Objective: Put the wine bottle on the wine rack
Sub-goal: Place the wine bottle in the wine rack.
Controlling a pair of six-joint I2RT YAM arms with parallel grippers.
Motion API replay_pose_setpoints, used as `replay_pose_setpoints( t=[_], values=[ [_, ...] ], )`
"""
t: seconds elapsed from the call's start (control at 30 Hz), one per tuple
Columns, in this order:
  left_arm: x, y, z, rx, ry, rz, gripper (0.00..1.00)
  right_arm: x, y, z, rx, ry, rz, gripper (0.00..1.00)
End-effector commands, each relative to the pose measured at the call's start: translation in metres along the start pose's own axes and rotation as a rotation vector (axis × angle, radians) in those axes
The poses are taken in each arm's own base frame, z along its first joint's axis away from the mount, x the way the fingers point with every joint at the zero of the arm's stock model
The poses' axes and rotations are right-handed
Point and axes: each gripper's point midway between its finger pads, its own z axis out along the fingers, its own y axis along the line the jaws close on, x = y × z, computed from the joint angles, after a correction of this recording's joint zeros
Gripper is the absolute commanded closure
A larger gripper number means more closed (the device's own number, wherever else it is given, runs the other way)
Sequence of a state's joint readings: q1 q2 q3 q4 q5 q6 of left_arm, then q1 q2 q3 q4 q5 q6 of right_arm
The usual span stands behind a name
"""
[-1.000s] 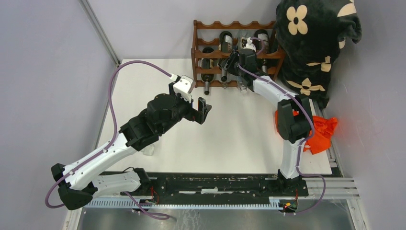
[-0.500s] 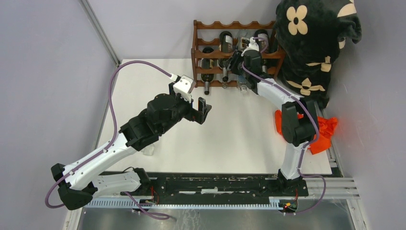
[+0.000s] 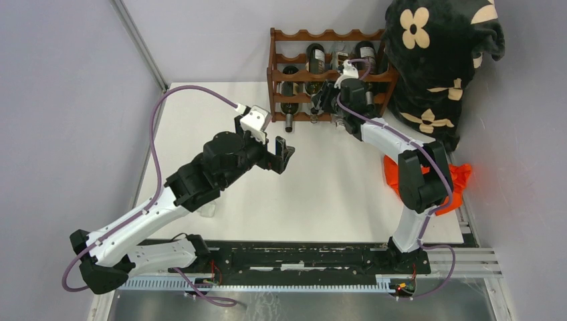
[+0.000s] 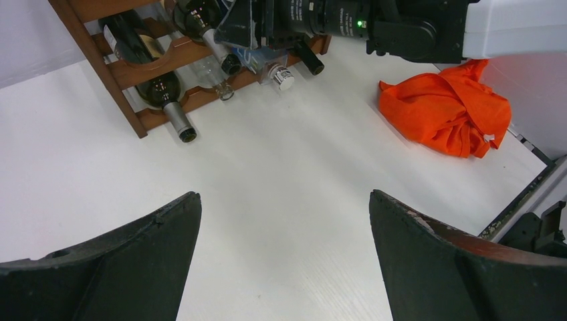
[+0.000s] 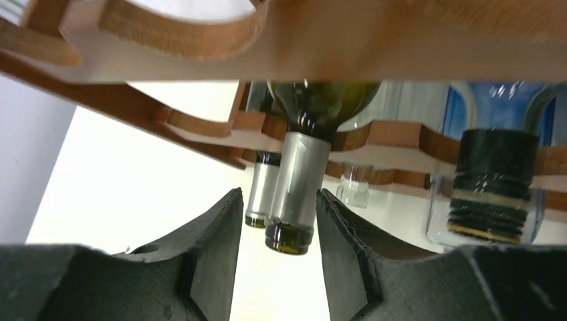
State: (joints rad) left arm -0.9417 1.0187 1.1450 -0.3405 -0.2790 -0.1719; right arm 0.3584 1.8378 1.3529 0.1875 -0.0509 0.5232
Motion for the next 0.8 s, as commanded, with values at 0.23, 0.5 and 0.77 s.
replay_pose_setpoints(
  t=[0.23, 0.5, 0.77],
  values=[
    [-0.016, -0.001, -0.012, 0.019, -0.081, -0.060, 0.00, 0.012, 0.003, -0.001, 0.024, 0.017, -0.064, 0.50],
    [-0.017, 0.000, -0.017, 0.021, -0.089, -0.065, 0.00, 0.025, -0.011, 0.008, 0.093, 0.045, -0.068, 0.57],
    [-0.016, 0.000, -0.016, 0.022, -0.083, -0.064, 0.00, 0.018, -0.006, 0.019, 0.080, 0.034, -0.062, 0.76]
  ],
)
